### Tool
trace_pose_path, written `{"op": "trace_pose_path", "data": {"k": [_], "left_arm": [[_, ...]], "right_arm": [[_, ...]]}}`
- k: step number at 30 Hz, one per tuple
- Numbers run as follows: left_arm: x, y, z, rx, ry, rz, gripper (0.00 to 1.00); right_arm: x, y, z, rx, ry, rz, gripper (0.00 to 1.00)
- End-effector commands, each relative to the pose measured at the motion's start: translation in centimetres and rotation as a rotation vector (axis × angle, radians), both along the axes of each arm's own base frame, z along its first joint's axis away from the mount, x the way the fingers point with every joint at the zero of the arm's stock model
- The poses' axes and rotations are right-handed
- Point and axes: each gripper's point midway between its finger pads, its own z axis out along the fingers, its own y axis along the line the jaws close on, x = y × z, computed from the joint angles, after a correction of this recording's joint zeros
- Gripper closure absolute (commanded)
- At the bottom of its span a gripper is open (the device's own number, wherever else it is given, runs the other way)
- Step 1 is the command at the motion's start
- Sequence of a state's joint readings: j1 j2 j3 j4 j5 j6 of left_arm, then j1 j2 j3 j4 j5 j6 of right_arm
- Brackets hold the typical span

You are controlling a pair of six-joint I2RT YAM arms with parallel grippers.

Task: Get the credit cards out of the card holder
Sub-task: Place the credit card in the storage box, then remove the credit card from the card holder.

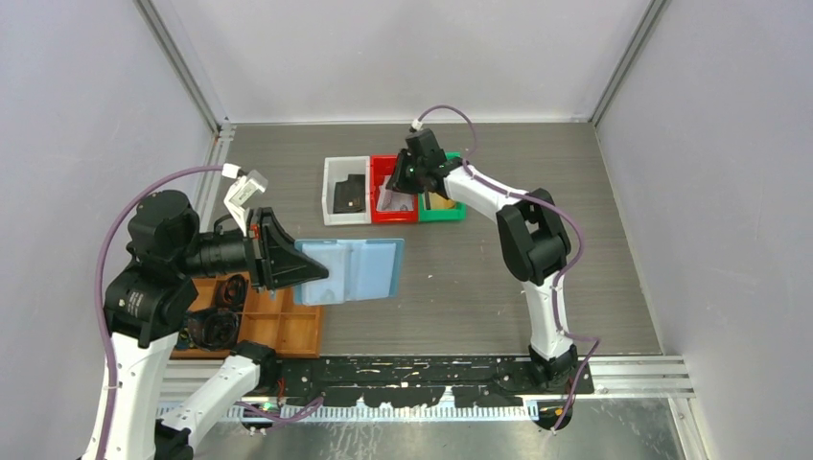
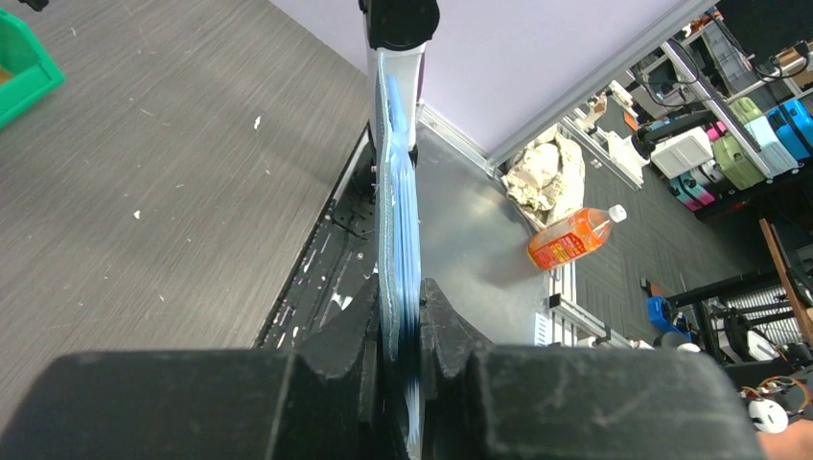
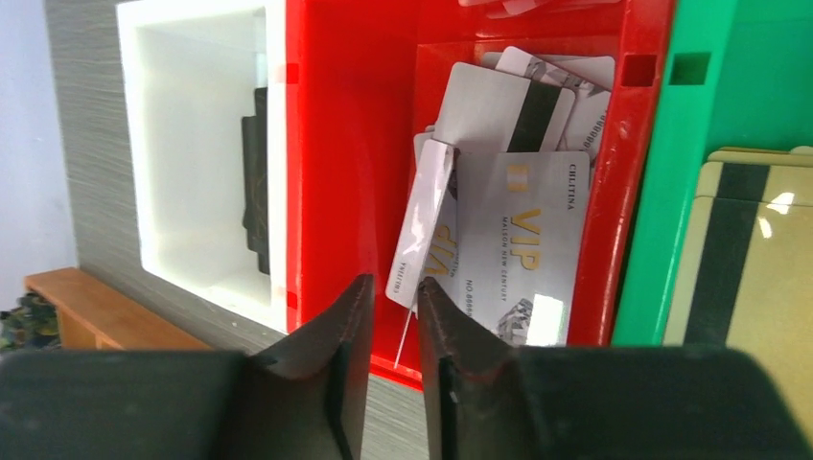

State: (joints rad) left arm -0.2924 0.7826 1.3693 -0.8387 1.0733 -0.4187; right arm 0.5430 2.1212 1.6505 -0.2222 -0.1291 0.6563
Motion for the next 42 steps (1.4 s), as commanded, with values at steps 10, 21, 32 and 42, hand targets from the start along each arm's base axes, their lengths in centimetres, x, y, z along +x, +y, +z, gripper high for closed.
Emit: {"op": "trace_pose_path", "data": {"k": [10,21,32,42], "left_arm": [[0.3,0.0,-0.4,0.008,-0.031,0.003,1.0],[0.0,0.3,-3.3,0.094,-0.051,-0.071,1.0],[-0.2,0.4,-4.0,0.135,-0.012,-0.123,1.0],[0.2,0.5,-3.9,0.17,-0.013,-0.126,1.0]], "right_arm": [[-2.8,-3.0,19.9,0.033,-0.378,-0.078,0.35],[-22.9,-0.4,36.3,0.777,-0.503,0.617,0.04],[-34.1,2.6,30.9,0.698,-0.382,0.937,0.11],[-37.8,3.6,27.9,0.646,-0.295,1.016,0.34]]}}
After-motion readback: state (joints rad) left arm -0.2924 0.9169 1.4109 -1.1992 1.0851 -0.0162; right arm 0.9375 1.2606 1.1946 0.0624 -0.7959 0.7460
